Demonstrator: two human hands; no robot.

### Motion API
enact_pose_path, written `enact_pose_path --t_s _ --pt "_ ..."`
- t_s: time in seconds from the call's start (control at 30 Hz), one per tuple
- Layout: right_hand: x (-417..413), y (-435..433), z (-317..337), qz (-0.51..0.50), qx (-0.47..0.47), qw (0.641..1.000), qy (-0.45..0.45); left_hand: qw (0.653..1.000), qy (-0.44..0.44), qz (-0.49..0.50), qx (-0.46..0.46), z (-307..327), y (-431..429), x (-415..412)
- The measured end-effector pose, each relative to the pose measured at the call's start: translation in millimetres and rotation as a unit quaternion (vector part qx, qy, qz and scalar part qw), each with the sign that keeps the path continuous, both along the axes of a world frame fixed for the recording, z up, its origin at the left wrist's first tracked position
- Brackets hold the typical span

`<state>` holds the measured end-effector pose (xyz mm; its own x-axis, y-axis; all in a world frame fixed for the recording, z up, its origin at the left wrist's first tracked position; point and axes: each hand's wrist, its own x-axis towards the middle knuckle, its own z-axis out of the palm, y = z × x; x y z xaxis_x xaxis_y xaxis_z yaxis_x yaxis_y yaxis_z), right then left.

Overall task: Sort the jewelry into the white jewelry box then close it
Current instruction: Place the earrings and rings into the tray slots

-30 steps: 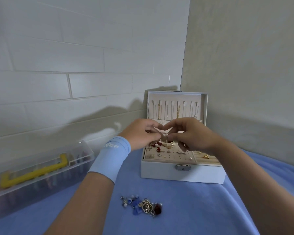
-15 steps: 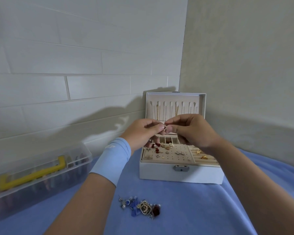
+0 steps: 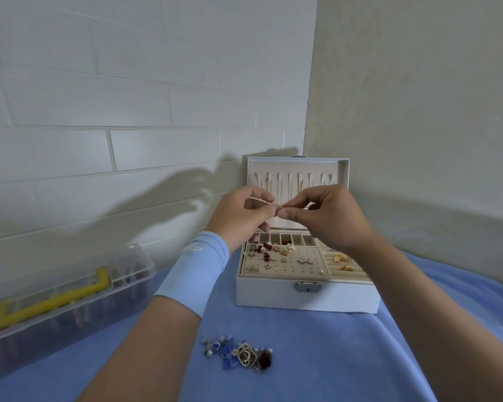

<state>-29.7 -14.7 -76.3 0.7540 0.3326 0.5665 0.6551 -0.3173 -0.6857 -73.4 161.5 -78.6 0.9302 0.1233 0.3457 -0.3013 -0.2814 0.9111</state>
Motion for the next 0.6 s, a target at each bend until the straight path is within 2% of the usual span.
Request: enact_pose_path --t_s 0.23,0.6 --pt "-1.7 1.2 4.6 -0.029 0.034 0.999 -0.014 0.999 0.006 -0.036 0.036 2.9 1.2 -4.3" --pt "-3.7 5.1 0.6 -0.021 0.011 0.998 0.059 0.991 -0.028 0.012 0.134 -2.8 1.6 2.9"
